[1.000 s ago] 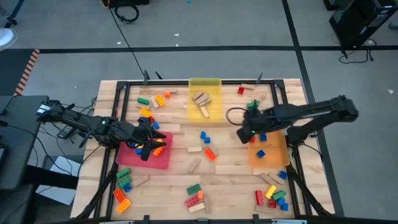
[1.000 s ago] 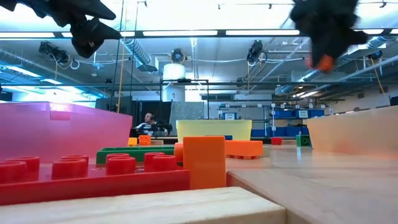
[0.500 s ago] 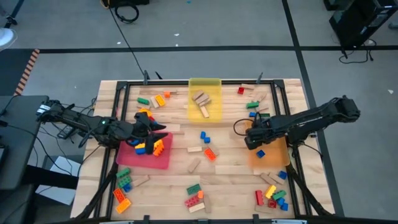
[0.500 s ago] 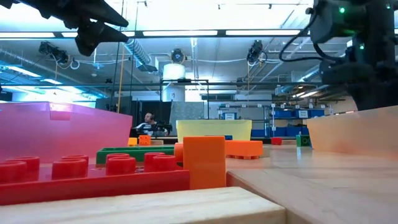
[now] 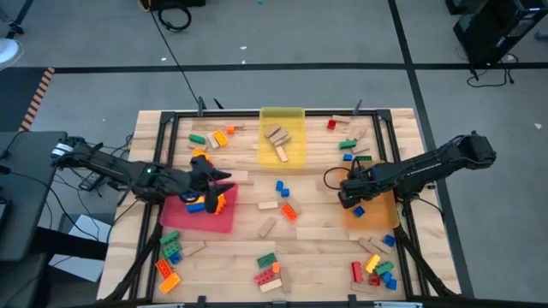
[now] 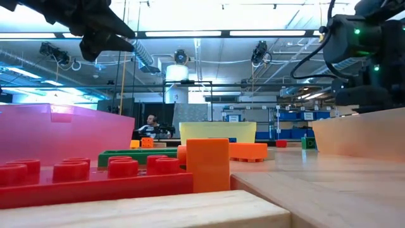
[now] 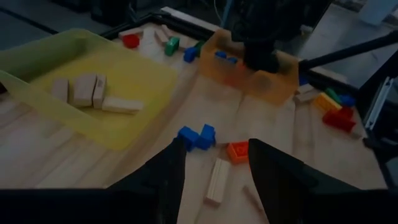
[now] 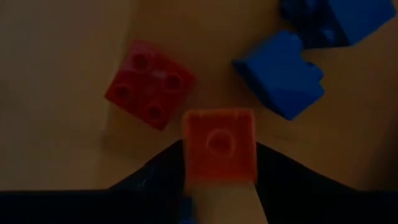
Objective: Sort blocks by size
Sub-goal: Put the 1 stud orange game piece into the orange bin, then put the 3 stud green game piece into the pink bin
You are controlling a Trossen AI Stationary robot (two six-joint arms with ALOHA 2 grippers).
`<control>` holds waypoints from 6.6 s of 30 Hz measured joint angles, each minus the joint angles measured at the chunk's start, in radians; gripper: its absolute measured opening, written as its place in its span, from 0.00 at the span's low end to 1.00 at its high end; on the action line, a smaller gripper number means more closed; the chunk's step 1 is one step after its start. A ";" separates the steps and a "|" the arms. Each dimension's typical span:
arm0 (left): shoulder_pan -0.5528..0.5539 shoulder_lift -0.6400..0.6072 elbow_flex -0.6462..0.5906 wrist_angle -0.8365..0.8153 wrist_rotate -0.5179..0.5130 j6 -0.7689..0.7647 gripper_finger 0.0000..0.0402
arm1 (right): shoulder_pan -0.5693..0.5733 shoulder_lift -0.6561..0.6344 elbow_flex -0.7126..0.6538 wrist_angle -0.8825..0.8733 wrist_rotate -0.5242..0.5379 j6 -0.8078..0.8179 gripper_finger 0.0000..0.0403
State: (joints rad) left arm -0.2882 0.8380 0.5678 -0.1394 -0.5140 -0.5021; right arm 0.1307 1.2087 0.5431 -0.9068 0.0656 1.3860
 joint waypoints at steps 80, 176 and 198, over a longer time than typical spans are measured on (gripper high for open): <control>1.133 1.025 0.857 -1.238 0.252 0.930 0.46 | -0.011 -0.001 0.242 -0.007 0.054 -0.147 0.60; 0.825 0.479 0.733 -1.244 0.289 0.294 0.15 | -0.025 -0.001 0.241 0.061 0.082 -0.152 0.61; 0.112 0.511 0.404 -0.892 0.393 -0.271 0.15 | -0.015 -0.001 0.241 0.173 0.082 -0.264 0.60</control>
State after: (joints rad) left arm -0.1761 1.3495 0.9719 -1.0312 -0.1212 -0.7736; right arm 0.1153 1.2079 0.7841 -0.7334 0.1478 1.1217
